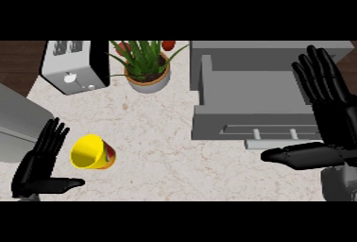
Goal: Pick up the cup, place it into the drawer and close the drawer
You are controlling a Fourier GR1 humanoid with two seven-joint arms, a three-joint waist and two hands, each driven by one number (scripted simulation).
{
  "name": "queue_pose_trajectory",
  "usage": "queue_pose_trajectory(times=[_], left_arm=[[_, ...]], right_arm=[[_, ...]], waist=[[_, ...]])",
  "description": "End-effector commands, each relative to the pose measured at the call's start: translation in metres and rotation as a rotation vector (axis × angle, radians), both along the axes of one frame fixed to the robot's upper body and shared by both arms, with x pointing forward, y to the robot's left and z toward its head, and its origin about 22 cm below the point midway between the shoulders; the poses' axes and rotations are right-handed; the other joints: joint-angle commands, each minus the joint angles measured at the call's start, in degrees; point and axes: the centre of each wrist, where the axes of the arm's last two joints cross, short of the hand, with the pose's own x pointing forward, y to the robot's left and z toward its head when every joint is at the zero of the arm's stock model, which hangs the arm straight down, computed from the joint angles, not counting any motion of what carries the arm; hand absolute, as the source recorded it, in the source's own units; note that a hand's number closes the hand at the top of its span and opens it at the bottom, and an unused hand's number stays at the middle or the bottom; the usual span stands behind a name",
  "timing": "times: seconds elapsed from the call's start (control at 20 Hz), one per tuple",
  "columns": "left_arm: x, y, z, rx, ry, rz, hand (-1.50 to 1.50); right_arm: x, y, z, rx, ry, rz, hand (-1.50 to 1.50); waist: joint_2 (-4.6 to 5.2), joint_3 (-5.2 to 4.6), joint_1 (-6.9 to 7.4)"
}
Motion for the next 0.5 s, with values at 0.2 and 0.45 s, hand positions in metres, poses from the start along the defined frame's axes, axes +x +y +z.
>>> queue_pose_trajectory(times=[0.2, 0.45], left_arm=[[0.019, 0.002, -0.047, 0.039, 0.028, 0.017, -1.50], [-0.009, 0.013, -0.075, 0.029, 0.015, 0.031, -1.50]], right_arm=[[0.006, 0.009, 0.009, -0.013, 0.011, 0.002, -1.50], [0.012, -0.019, 0.015, 0.003, -0.012, -0.028, -1.50]], waist=[[0.08, -0.05, -0.44], [0.22, -0.10, -0.61]])
